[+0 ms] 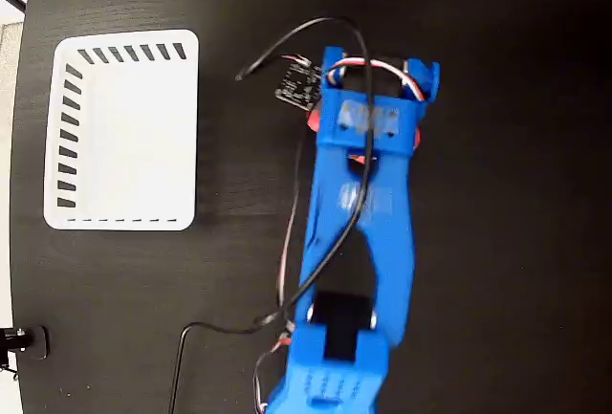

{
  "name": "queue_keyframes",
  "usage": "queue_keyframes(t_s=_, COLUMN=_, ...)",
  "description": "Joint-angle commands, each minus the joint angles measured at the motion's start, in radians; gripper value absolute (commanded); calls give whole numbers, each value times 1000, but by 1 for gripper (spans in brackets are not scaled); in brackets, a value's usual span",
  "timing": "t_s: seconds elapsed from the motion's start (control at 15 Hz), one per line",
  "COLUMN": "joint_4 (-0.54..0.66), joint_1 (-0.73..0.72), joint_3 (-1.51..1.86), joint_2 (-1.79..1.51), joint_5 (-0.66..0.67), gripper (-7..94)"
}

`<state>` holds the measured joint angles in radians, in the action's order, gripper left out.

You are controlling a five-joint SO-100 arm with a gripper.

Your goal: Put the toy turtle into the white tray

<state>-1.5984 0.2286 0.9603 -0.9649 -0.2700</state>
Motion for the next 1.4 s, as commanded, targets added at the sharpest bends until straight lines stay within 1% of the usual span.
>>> queue_keyframes(t_s=0.0, joint_4=-12, joint_1=-15, joint_3=-31, joint_2=-298, joint_5=-2, gripper=0)
queue_keyframes(t_s=0.13, joint_4=-2, joint_1=-72, joint_3=20, joint_2=-414, joint_5=28, gripper=0)
queue_keyframes(t_s=0.33, joint_4=-9, joint_1=-221, joint_3=78, joint_2=-531, joint_5=20, gripper=0)
queue_keyframes(t_s=0.6, joint_4=12, joint_1=-422, joint_3=124, joint_2=-541, joint_5=2, gripper=0)
queue_keyframes(t_s=0.87, joint_4=49, joint_1=-578, joint_3=86, joint_2=-500, joint_5=-34, gripper=0)
queue_keyframes(t_s=1.0, joint_4=61, joint_1=-624, joint_3=80, joint_2=-486, joint_5=-52, gripper=0)
queue_keyframes(t_s=1.33, joint_4=78, joint_1=-649, joint_3=57, joint_2=-353, joint_5=-72, gripper=0)
